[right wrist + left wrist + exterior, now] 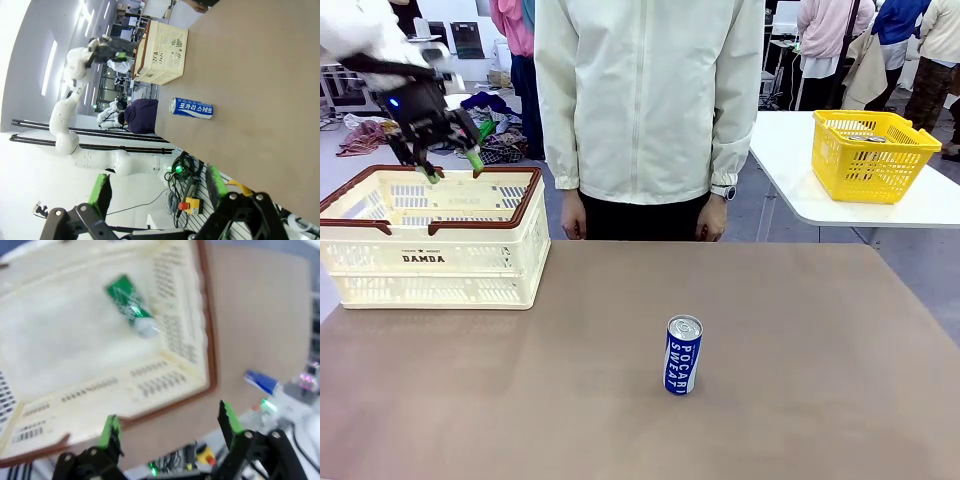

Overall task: Place the drinks into the Shopping basket.
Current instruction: Pick up one drink and place it into the Shopping basket.

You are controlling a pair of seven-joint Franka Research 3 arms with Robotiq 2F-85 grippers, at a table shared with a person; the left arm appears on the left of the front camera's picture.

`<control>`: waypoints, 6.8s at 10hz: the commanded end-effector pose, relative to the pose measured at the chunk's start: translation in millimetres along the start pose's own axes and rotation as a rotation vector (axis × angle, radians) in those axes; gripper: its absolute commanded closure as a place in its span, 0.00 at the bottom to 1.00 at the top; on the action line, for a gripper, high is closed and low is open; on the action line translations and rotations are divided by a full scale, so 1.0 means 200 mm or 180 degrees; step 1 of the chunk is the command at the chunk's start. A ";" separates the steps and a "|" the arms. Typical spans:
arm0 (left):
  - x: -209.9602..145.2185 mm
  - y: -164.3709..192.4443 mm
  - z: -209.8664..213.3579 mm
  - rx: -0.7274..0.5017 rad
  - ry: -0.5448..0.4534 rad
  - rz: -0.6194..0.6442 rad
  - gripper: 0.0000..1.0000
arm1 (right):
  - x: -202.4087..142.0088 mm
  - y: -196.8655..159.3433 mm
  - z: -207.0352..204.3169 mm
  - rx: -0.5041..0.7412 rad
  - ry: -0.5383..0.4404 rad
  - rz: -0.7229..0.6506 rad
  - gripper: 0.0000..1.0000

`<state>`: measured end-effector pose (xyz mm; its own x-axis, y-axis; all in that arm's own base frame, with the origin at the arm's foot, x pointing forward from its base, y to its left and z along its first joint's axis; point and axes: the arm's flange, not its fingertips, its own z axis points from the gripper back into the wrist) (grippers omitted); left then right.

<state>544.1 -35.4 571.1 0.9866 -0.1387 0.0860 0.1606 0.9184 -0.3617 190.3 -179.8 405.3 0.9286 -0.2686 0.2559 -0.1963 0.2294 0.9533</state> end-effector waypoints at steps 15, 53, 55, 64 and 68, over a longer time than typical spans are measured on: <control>-1.20 0.90 0.12 -0.3031 -0.0640 -0.0959 0.00 | 0.02 0.03 0.00 0.0031 -0.0042 -0.0014 0.00; -1.82 0.47 0.77 -0.1633 -0.0770 0.0813 0.00 | 0.02 0.03 0.00 0.0031 -0.0042 -0.0014 0.00; -1.81 0.46 0.74 -0.1617 -0.0751 0.0817 0.00 | 0.02 0.03 0.00 0.0031 -0.0042 -0.0014 0.00; -1.49 0.13 0.56 -0.1133 -0.0303 0.0949 0.00 | 0.02 0.03 0.00 0.0031 -0.0042 -0.0014 0.00; -1.30 -0.49 0.27 -0.0998 -0.0123 0.0625 0.00 | 0.02 0.03 0.00 0.0031 -0.0042 -0.0014 0.00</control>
<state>257.0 -25.4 643.1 0.9984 0.0527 0.0224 -0.0256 0.7606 -0.6487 190.4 -179.7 405.8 0.9286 -0.2690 0.2555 -0.1954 0.2307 0.9532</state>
